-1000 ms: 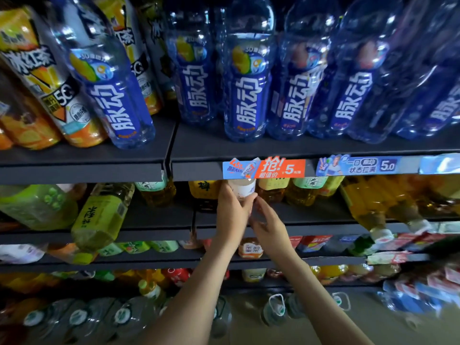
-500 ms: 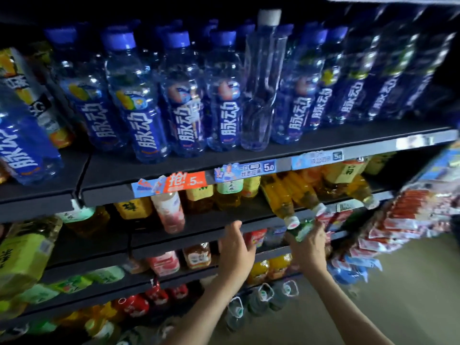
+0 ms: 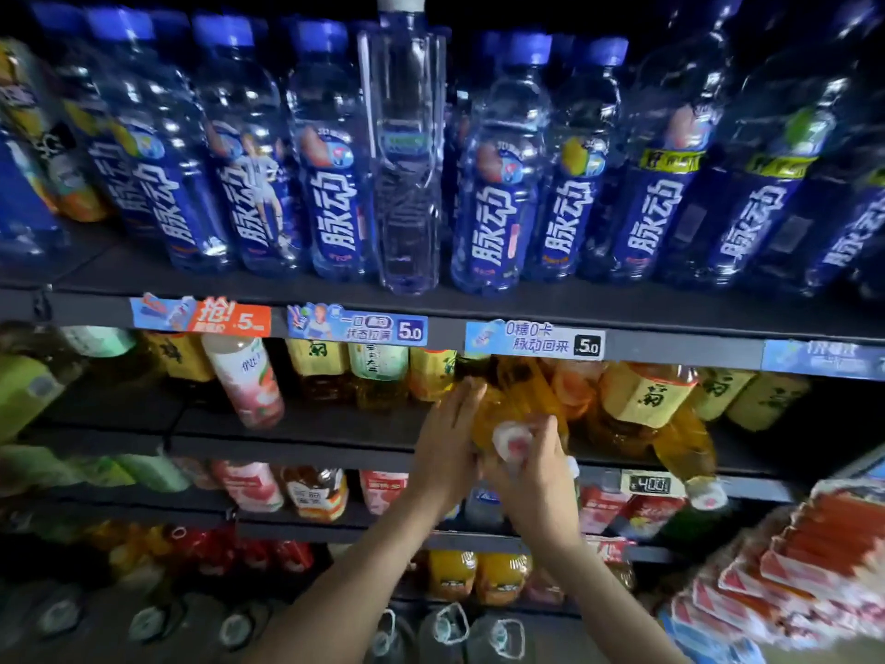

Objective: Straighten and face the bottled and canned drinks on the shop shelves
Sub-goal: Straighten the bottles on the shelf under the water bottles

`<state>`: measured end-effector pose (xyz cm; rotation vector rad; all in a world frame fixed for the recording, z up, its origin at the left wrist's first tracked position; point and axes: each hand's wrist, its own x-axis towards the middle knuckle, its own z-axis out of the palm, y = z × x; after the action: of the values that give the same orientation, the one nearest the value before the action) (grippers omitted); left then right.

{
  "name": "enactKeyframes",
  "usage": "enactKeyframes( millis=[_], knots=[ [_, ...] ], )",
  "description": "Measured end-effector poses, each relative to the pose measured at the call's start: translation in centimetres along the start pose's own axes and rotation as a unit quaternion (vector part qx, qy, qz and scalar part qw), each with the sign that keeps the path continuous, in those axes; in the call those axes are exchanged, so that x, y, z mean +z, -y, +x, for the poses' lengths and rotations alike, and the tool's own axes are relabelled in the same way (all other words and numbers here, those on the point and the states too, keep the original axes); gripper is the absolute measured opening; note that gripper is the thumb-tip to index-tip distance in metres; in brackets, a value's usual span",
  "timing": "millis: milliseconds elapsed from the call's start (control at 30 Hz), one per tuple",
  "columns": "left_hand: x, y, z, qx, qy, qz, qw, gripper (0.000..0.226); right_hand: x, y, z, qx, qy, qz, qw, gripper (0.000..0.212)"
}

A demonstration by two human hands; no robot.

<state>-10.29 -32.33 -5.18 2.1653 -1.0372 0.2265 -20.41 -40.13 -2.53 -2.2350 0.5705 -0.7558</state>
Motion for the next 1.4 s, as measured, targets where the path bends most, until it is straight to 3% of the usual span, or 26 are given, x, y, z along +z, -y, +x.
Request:
enactKeyframes(
  millis=[67,167,233,300,400,500,567,733,900,967,1100,1267,1400],
  knots=[
    [0.0,-1.4,1.1,-0.028,-0.029,-0.054,0.998,0.054,-1.2,-0.1,1.4,-0.056,-0.035,0.043,0.997,0.044],
    [0.6,-2.3,2.4,-0.108,-0.056,-0.123,0.985,0.057,-2.0,-2.2,2.8,-0.080,-0.046,0.114,0.989,0.044],
    [0.6,-2.2,3.1,-0.159,-0.109,-0.149,0.970,0.061,-1.9,-4.6,2.5,-0.078,-0.074,0.080,0.991,0.053],
    [0.1,-2.0,3.8,-0.185,-0.120,-0.205,0.953,0.051,-1.1,-7.3,1.6,-0.063,-0.115,-0.036,0.991,0.070],
    [-0.4,-1.3,4.7,-0.171,-0.013,-0.246,0.954,0.045,0.1,-9.9,0.5,-0.005,-0.082,-0.143,0.986,0.084],
    [-1.4,-1.0,5.5,-0.166,0.130,-0.204,0.956,0.061,0.7,-10.2,0.1,0.030,-0.007,-0.073,0.997,0.060],
    [-2.1,-0.8,6.0,-0.160,0.164,-0.213,0.950,0.062,0.9,-10.2,0.0,0.038,-0.008,-0.033,0.999,0.046],
    [-3.1,-0.3,6.4,-0.133,0.119,-0.162,0.971,0.070,-0.8,-8.4,0.0,0.037,-0.027,0.004,0.999,0.042],
    [-1.8,0.1,6.4,-0.133,0.054,-0.036,0.989,0.053,-3.0,-4.0,2.6,-0.014,-0.053,0.087,0.995,0.040],
    [-1.6,-0.1,5.9,-0.148,0.031,0.012,0.988,0.054,-3.2,-2.5,4.4,0.020,-0.068,0.144,0.987,0.038],
    [-0.9,-1.0,3.9,-0.137,-0.025,-0.001,0.990,0.070,-3.4,-0.9,6.6,0.090,-0.121,0.236,0.960,0.031],
    [0.3,-2.7,2.3,-0.111,-0.119,-0.018,0.987,0.055,-3.2,-1.3,6.9,0.070,-0.161,0.215,0.961,0.024],
    [2.4,-3.9,2.0,-0.058,-0.090,-0.043,0.993,0.036,-3.1,-1.2,8.8,0.078,-0.116,0.142,0.980,0.017]
  ],
)
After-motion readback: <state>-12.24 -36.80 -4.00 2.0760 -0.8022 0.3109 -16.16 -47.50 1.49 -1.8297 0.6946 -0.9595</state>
